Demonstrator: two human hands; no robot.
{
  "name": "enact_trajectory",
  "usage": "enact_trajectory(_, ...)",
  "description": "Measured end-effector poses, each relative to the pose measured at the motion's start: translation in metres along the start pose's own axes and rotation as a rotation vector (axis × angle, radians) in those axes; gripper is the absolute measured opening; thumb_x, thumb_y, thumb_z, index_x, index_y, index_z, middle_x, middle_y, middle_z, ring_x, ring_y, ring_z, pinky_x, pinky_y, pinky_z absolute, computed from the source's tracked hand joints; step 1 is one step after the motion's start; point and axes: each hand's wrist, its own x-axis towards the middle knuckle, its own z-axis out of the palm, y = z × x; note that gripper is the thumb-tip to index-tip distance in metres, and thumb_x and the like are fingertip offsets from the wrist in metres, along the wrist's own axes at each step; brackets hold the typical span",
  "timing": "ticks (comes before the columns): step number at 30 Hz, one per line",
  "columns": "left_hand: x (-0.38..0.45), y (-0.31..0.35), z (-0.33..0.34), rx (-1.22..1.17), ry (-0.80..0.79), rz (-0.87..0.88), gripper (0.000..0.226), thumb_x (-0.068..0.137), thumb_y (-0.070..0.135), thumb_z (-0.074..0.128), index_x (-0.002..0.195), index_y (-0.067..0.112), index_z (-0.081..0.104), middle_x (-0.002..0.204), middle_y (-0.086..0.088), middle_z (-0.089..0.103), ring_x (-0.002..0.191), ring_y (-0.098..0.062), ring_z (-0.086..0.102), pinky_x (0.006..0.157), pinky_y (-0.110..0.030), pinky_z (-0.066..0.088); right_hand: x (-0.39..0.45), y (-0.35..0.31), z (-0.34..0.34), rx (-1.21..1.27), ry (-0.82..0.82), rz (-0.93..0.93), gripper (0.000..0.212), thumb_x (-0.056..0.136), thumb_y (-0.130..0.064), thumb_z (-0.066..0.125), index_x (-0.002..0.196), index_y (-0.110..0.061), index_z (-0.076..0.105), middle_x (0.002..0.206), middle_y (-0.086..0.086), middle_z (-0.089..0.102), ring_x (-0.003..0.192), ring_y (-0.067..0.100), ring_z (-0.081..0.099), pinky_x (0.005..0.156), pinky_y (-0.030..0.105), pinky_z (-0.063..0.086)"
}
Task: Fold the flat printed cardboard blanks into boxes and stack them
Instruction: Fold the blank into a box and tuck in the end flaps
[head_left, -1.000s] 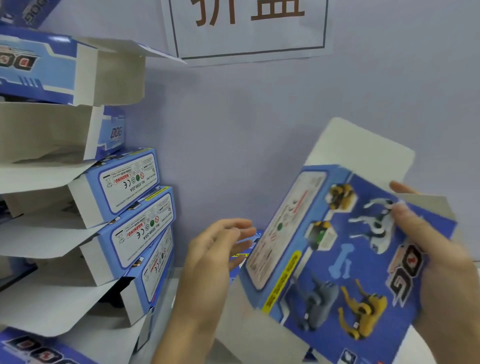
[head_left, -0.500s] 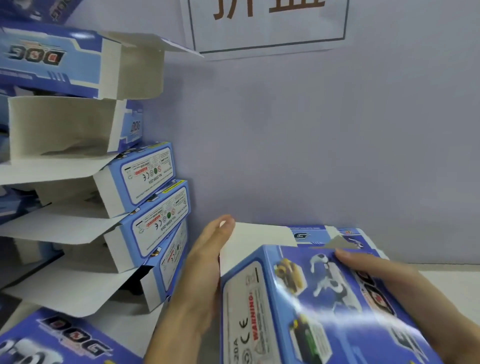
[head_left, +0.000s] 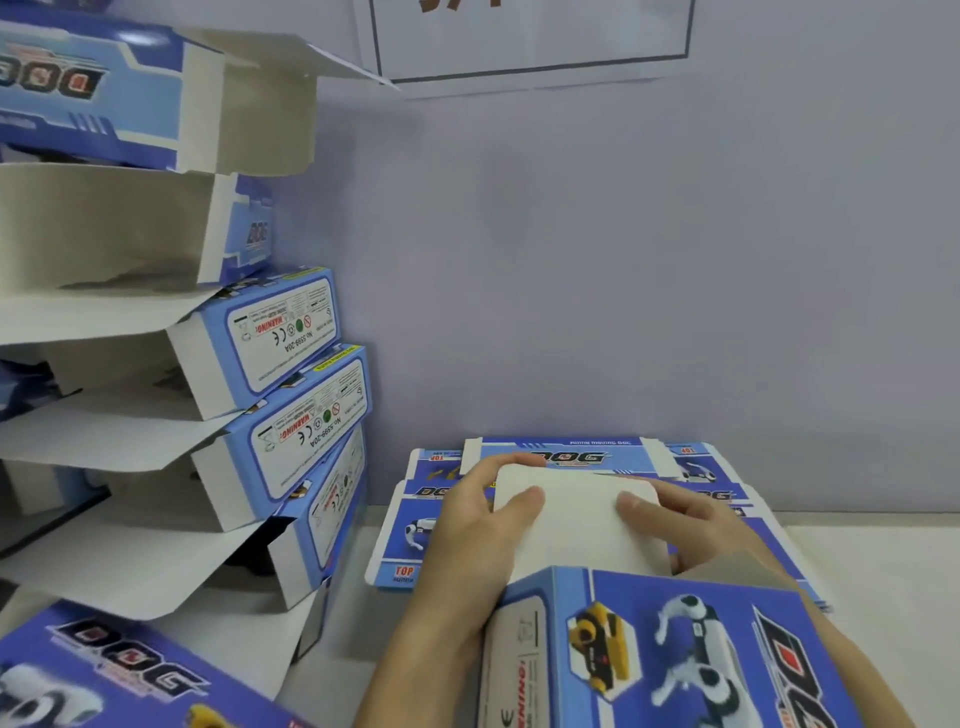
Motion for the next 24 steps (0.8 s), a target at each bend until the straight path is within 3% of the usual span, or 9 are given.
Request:
enact_trajectory(3, 0.002, -0.006, -0.001, 0.001, -0.030, -0.006, 0.021, 0.093, 0.016, 0.068, 0.109, 0.029, 0.068, 0.093, -0.005, 0.077, 0.075, -0.021, 0.075, 0.055, -0.030, 0.057, -0.005, 0.007, 0.004, 0.029, -0.042, -0.064, 0.017, 0.082, -0.032, 0.070, 0.098, -0.031, 0.072, 0.077, -0.007, 0.077, 0.063, 0.013, 0.073, 0.047, 0.018, 0.051)
enact_trajectory(6, 0.002, -0.009, -0.004, -0.005, -0.059, -0.019, 0.027, 0.092, 0.014, 0.068, 0.114, 0.031, 0.066, 0.101, -0.010, 0.076, 0.083, -0.027, 0.076, 0.063, -0.036, 0.061, -0.005, 0.007, 0.004, 0.088, -0.090, -0.055, 0.039, 0.066, -0.036, 0.070, 0.105, -0.034, 0.071, 0.083, -0.005, 0.078, 0.068, 0.018, 0.075, 0.047, 0.023, 0.054)
enact_trajectory(11, 0.001, -0.010, -0.007, -0.021, -0.085, 0.011, 0.020, 0.094, 0.008, 0.065, 0.105, 0.024, 0.070, 0.093, -0.012, 0.076, 0.077, -0.029, 0.074, 0.061, -0.034, 0.059, -0.012, -0.001, 0.008, 0.094, -0.053, -0.070, 0.039, 0.062, -0.033, 0.071, 0.101, -0.035, 0.074, 0.087, -0.004, 0.077, 0.070, 0.020, 0.075, 0.045, 0.021, 0.052)
enact_trajectory(14, 0.001, -0.010, -0.007, -0.019, -0.071, 0.054, 0.022, 0.093, 0.004, 0.065, 0.098, 0.025, 0.072, 0.091, -0.013, 0.076, 0.073, -0.029, 0.073, 0.058, -0.033, 0.058, -0.011, 0.000, 0.007, 0.041, -0.026, -0.104, 0.027, 0.071, -0.035, 0.072, 0.098, -0.041, 0.073, 0.098, -0.007, 0.072, 0.072, 0.006, 0.070, 0.046, 0.014, 0.047)
enact_trajectory(16, 0.002, -0.010, -0.006, 0.003, -0.043, 0.071, 0.024, 0.092, 0.004, 0.066, 0.087, 0.025, 0.074, 0.089, -0.012, 0.076, 0.071, -0.027, 0.073, 0.057, -0.033, 0.057, -0.010, 0.000, 0.007, 0.048, -0.015, -0.130, 0.017, 0.084, -0.019, 0.071, 0.092, -0.034, 0.075, 0.080, -0.012, 0.073, 0.051, -0.006, 0.061, 0.040, 0.010, 0.041)
enact_trajectory(18, 0.004, -0.012, -0.006, 0.036, -0.005, 0.073, 0.024, 0.090, 0.005, 0.069, 0.077, 0.024, 0.075, 0.084, -0.012, 0.075, 0.068, -0.023, 0.072, 0.056, -0.032, 0.055, -0.011, 0.002, 0.007, 0.052, -0.010, -0.142, 0.021, 0.088, -0.005, 0.067, 0.085, -0.024, 0.076, 0.065, -0.011, 0.072, 0.044, -0.005, 0.058, 0.038, 0.010, 0.039)
enact_trajectory(20, 0.006, -0.014, -0.006, 0.062, 0.017, 0.061, 0.024, 0.089, 0.008, 0.071, 0.072, 0.024, 0.076, 0.087, -0.012, 0.075, 0.070, -0.024, 0.072, 0.058, -0.034, 0.055, -0.011, 0.003, 0.008, 0.041, -0.010, -0.144, 0.022, 0.089, -0.001, 0.065, 0.083, -0.019, 0.076, 0.063, -0.010, 0.072, 0.045, -0.004, 0.059, 0.038, 0.010, 0.040)
enact_trajectory(24, 0.005, -0.011, -0.006, 0.005, -0.005, 0.043, 0.017, 0.090, 0.008, 0.070, 0.089, 0.025, 0.075, 0.088, -0.010, 0.076, 0.070, -0.023, 0.074, 0.049, -0.027, 0.054, -0.010, 0.002, 0.007, 0.078, -0.056, -0.121, 0.019, 0.087, -0.009, 0.066, 0.092, -0.025, 0.074, 0.070, -0.008, 0.075, 0.057, 0.004, 0.070, 0.043, 0.015, 0.049)
